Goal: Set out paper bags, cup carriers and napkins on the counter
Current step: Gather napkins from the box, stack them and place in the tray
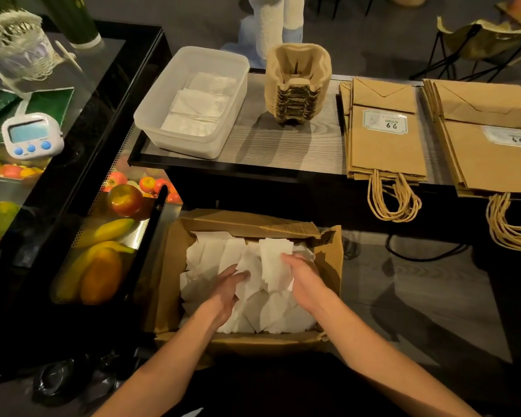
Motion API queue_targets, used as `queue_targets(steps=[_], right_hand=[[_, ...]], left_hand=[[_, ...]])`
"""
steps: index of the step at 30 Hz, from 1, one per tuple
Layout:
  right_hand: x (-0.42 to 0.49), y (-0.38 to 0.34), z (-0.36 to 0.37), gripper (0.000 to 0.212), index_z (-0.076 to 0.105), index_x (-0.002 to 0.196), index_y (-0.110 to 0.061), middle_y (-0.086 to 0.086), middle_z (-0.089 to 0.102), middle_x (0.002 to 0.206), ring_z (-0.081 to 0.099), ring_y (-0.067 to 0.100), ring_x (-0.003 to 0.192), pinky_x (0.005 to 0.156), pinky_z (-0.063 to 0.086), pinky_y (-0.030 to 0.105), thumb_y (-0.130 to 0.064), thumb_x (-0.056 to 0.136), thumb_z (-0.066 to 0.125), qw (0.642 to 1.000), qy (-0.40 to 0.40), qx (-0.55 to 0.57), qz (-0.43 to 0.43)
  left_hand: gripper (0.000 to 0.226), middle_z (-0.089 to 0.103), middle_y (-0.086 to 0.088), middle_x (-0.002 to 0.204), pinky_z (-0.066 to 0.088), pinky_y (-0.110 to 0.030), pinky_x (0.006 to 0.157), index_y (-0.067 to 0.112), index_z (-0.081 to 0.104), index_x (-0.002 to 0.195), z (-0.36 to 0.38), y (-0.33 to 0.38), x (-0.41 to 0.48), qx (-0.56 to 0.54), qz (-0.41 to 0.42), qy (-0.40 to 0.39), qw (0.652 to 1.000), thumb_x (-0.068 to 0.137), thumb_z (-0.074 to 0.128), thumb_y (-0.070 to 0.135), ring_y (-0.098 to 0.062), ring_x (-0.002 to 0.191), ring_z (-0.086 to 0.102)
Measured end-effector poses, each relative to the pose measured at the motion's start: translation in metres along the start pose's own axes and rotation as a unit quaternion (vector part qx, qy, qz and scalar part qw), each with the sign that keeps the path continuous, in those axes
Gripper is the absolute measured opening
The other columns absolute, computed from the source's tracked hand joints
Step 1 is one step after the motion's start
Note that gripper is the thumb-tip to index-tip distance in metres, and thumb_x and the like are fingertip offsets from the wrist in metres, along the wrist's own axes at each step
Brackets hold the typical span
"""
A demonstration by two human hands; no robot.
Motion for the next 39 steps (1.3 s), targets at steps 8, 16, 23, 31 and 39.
queue_targets(steps=[8, 16, 23, 31, 39], right_hand=[[0.009, 0.039, 0.012, 0.042, 0.058, 0.133, -0.016, 0.012, 0.067, 0.123, 0.063, 0.032, 0.111, 0.088, 0.056, 0.045, -0.028, 0.095, 0.069, 0.993, 0.033, -0.018, 0.11], [0.001, 0.035, 0.007, 0.026, 0.052, 0.118, -0.026, 0.01, 0.052, 0.123, 0.048, 0.032, 0.114, 0.102, 0.046, 0.048, -0.03, 0.097, 0.067, 0.983, 0.148, -0.051, 0.094], [-0.006, 0.019, -0.002, 0.021, 0.058, 0.122, -0.026, -0.001, 0.056, 0.111, 0.051, 0.019, 0.105, 0.09, 0.047, 0.034, -0.024, 0.102, 0.06, 0.983, 0.163, -0.081, 0.003], [0.005, 0.037, 0.005, 0.032, 0.059, 0.123, -0.02, 0.008, 0.063, 0.125, 0.057, 0.029, 0.116, 0.103, 0.048, 0.048, -0.025, 0.094, 0.071, 0.991, 0.102, 0.036, 0.085], [0.007, 0.015, -0.029, 0.028, 0.062, 0.123, -0.024, 0.006, 0.065, 0.118, 0.063, 0.025, 0.097, 0.061, 0.051, 0.033, -0.02, 0.096, 0.068, 0.988, 0.154, 0.014, 0.011]], left_hand=[[0.045, 0.064, -0.003, 0.136, 0.057, -0.048, 0.095, 0.026, 0.063, 0.133, 0.007, 0.002, -0.003, 0.0, 0.045, 0.022, 0.999, 0.091, 0.072, 0.013, -0.033, 0.121, 0.061], [0.017, 0.078, -0.007, 0.103, 0.062, -0.04, 0.075, 0.016, 0.069, 0.109, 0.019, -0.003, -0.013, 0.004, 0.057, 0.048, 0.997, 0.093, 0.073, 0.014, -0.031, 0.093, 0.074], [0.024, 0.072, -0.007, 0.117, 0.062, -0.044, 0.078, 0.021, 0.063, 0.12, 0.027, -0.002, -0.019, -0.047, 0.026, 0.026, 0.998, 0.1, 0.062, 0.034, -0.03, 0.105, 0.069], [0.01, 0.071, 0.002, 0.105, 0.053, -0.048, 0.101, 0.03, 0.067, 0.097, 0.024, 0.004, -0.018, 0.033, 0.067, 0.064, 0.995, 0.102, 0.06, 0.035, -0.025, 0.104, 0.065], [0.062, 0.046, -0.005, 0.155, 0.031, -0.048, 0.12, 0.015, 0.043, 0.153, 0.015, 0.004, -0.009, 0.003, 0.08, 0.07, 0.994, 0.1, 0.063, 0.04, -0.03, 0.143, 0.042]])
Point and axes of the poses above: each hand's wrist, its own x-axis towards the middle knuckle, its own z-axis out of the palm, y = z × x, the point moved 6 cm from there along x, towards the middle knuckle
